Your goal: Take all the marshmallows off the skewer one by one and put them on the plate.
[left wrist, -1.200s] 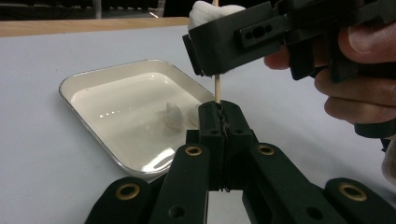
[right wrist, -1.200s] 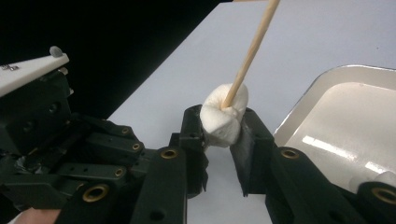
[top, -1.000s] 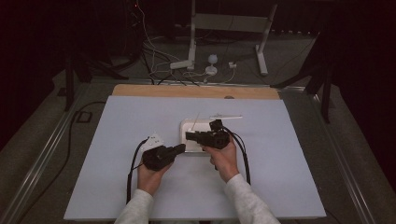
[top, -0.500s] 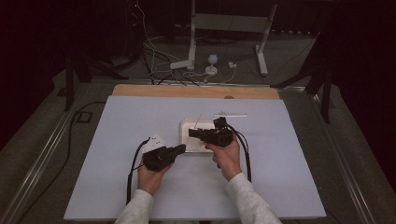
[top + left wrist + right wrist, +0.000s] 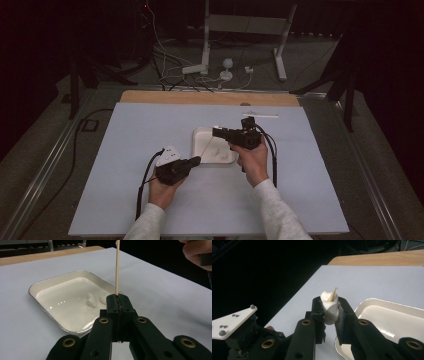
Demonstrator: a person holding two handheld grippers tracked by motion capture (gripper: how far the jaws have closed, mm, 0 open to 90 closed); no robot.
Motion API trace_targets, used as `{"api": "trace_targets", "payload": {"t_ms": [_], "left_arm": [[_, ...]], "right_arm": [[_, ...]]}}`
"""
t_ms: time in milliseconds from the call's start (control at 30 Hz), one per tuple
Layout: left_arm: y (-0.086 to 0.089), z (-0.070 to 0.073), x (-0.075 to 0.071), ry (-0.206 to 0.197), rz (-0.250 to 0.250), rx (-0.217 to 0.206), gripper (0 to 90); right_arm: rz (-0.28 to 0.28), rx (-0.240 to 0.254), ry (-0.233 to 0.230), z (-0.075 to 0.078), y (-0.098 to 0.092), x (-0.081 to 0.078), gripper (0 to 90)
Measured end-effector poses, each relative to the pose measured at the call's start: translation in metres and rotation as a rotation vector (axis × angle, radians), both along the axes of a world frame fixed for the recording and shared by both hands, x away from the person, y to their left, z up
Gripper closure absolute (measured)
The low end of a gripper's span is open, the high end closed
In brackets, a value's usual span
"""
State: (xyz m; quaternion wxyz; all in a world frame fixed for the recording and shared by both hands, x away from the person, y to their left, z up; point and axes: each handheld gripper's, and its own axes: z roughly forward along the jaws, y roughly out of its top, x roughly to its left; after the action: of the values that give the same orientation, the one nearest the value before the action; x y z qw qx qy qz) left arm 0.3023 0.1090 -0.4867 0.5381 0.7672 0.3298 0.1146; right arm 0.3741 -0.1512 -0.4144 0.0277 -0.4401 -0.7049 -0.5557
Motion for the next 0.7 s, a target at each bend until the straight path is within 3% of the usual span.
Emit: {"api": "trace_targets", "payload": {"t_ms": [67,167,233,333,467,700], "left_arm": [[0.0,-0.001,-0.001,-0.005,0.005,0.037,90.0],[0.001,-0.007,0.0,0.018,0.019,0.071,90.0],[0.004,-0.009,0.002,0.032,0.029,0.045,90.0],[0.005,-0.007,0.003,0.033,0.037,0.017,90.0],[0.007,-0.006,0.002,0.039,0.044,-0.004,90.0],[0.011,-0.005,0.004,0.057,0.063,-0.041,90.0]], "right_arm": [[-0.022,0.027,-0.006,0.003,-0.004,0.002,79.6],[-0.075,0.106,-0.028,0.017,-0.023,0.006,80.4],[-0.083,0.106,-0.038,0.023,-0.029,0.006,80.5],[-0.08,0.025,-0.072,0.034,-0.036,0.004,80.3],[-0.074,-0.003,-0.084,0.033,-0.037,0.002,79.9],[-0.075,-0.048,-0.065,0.019,-0.035,0.006,79.2]]}}
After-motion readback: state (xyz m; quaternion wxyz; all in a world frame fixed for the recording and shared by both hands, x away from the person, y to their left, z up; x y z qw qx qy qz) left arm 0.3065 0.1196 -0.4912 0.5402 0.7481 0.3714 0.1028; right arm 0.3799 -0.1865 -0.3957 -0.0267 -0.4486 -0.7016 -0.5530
